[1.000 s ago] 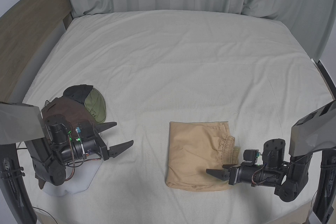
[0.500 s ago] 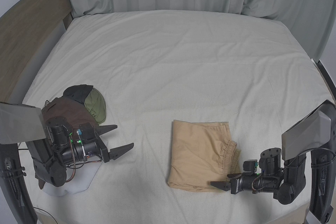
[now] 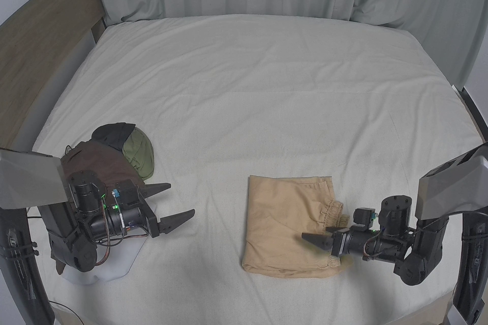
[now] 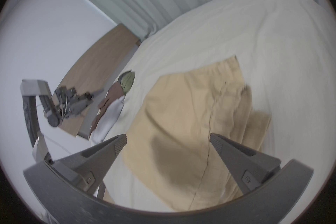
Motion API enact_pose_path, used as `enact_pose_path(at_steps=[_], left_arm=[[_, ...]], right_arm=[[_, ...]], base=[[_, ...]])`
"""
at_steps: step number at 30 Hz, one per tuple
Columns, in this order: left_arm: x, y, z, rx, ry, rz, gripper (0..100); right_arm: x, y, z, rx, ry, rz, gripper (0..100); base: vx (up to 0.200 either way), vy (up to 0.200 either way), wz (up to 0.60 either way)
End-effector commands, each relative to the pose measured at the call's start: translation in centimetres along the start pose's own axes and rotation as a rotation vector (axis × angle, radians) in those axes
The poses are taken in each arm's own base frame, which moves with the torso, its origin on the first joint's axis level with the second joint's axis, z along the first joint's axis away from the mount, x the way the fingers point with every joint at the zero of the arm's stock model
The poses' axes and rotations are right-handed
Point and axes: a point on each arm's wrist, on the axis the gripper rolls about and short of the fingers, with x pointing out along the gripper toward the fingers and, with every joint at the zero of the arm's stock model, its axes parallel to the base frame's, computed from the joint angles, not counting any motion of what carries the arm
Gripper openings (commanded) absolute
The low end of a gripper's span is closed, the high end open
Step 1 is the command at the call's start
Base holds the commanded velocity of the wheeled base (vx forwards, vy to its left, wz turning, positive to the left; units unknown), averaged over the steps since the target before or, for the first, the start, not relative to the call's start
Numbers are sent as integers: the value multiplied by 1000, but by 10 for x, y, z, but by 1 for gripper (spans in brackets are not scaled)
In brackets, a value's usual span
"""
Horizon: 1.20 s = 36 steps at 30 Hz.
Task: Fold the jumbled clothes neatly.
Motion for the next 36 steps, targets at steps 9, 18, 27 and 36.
enact_pose_path(at_steps=[9, 18, 27, 36], left_arm=[[2, 0, -4, 4, 11, -4, 100], [2, 0, -4, 5, 10, -2, 100], [2, -1, -3, 7, 9, -6, 100], [2, -1, -3, 7, 9, -5, 100]], right_arm=[[21, -22, 14, 39, -101, -82, 100], [22, -23, 13, 40, -99, -88, 100], [1, -3, 31, 8, -152, -43, 100], [-40, -14, 22, -102, -87, -76, 100]], base=[[0, 0, 0], [0, 0, 0], [0, 0, 0], [0, 0, 0]])
